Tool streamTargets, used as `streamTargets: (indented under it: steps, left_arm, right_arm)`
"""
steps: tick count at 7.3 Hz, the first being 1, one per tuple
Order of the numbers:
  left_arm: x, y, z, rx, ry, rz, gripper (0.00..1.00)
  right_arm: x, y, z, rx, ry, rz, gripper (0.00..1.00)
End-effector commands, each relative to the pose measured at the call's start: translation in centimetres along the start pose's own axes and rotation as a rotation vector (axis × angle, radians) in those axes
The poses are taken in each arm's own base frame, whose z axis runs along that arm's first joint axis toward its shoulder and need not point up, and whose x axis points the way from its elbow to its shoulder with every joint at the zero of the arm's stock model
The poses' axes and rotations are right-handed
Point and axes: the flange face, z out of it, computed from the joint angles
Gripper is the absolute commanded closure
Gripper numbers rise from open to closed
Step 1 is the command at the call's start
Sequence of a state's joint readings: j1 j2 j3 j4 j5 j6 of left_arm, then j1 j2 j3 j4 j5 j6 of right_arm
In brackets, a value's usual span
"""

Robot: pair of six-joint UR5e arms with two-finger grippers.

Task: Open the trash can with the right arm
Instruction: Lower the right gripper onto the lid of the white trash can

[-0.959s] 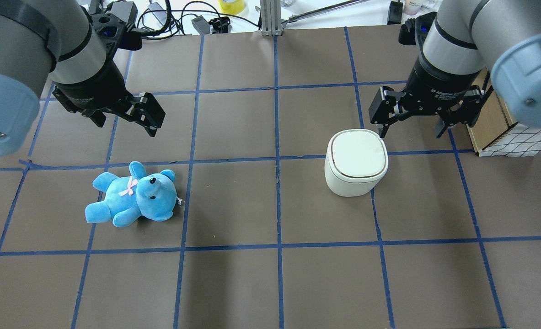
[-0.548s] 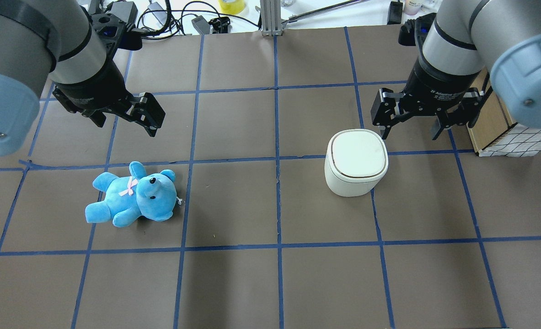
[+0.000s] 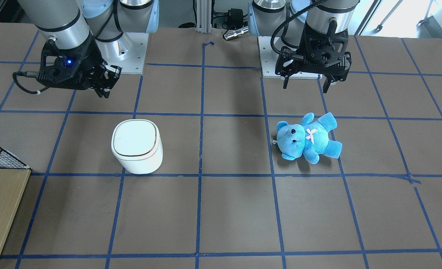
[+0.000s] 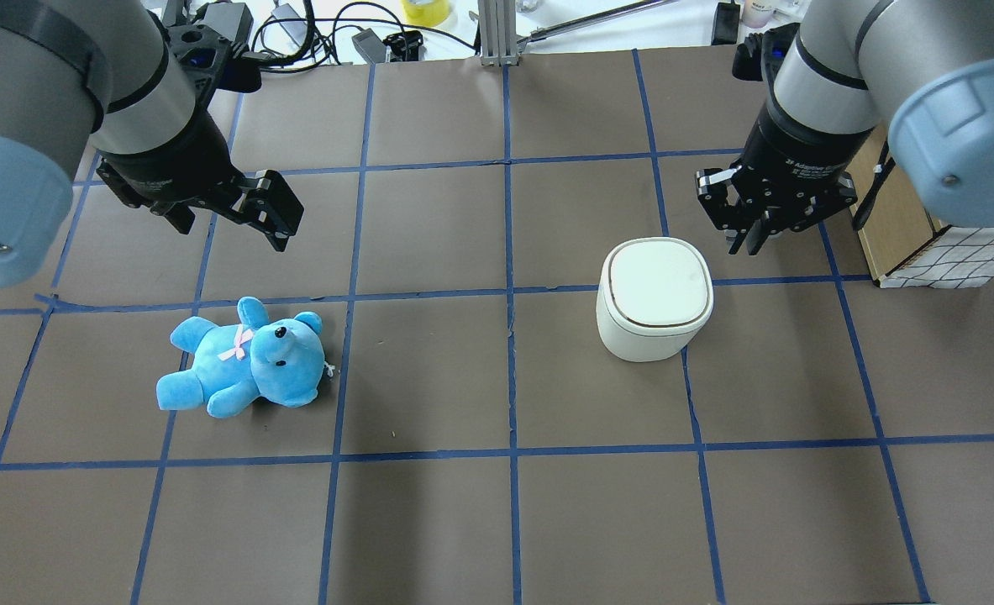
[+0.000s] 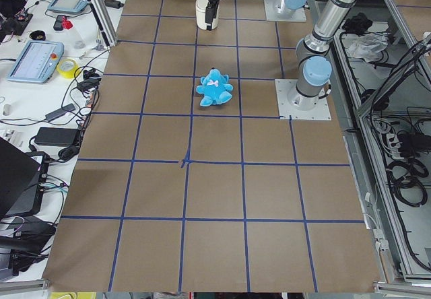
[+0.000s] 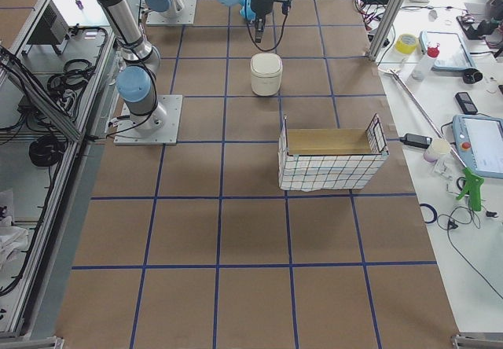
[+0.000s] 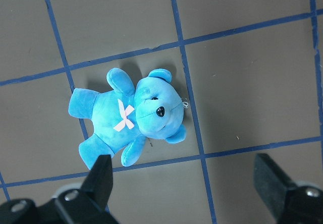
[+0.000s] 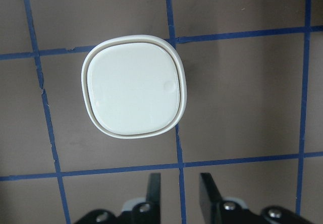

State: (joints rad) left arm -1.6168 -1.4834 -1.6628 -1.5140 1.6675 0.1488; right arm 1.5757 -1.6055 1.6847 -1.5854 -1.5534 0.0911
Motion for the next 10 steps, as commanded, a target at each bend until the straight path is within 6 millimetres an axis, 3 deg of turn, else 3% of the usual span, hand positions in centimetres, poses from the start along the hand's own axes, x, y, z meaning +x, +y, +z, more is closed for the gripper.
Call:
streamTargets:
  steps: [1,5,7,10]
  left_arm:
    - [0.0,0.0,0.0,0.000,0.000,0.000,0.00]
    - [0.0,0.0,0.0,0.000,0.000,0.000,0.00]
    - [0.0,0.0,0.0,0.000,-0.001,0.000,0.00]
    - [0.0,0.0,0.0,0.000,0.000,0.000,0.00]
  right_arm:
    - [-0.1,-1.7,3.4,-0.009,-0.002,0.011,1.00]
    - [-0.2,-3.1,9.7,-0.021,-0.004,0.009,1.00]
    - [-0.2,-4.2,11.2,-0.025,-0.003,0.009,1.00]
    - [-0.2,-4.2,12.4,-0.039,-0.002,0.008,1.00]
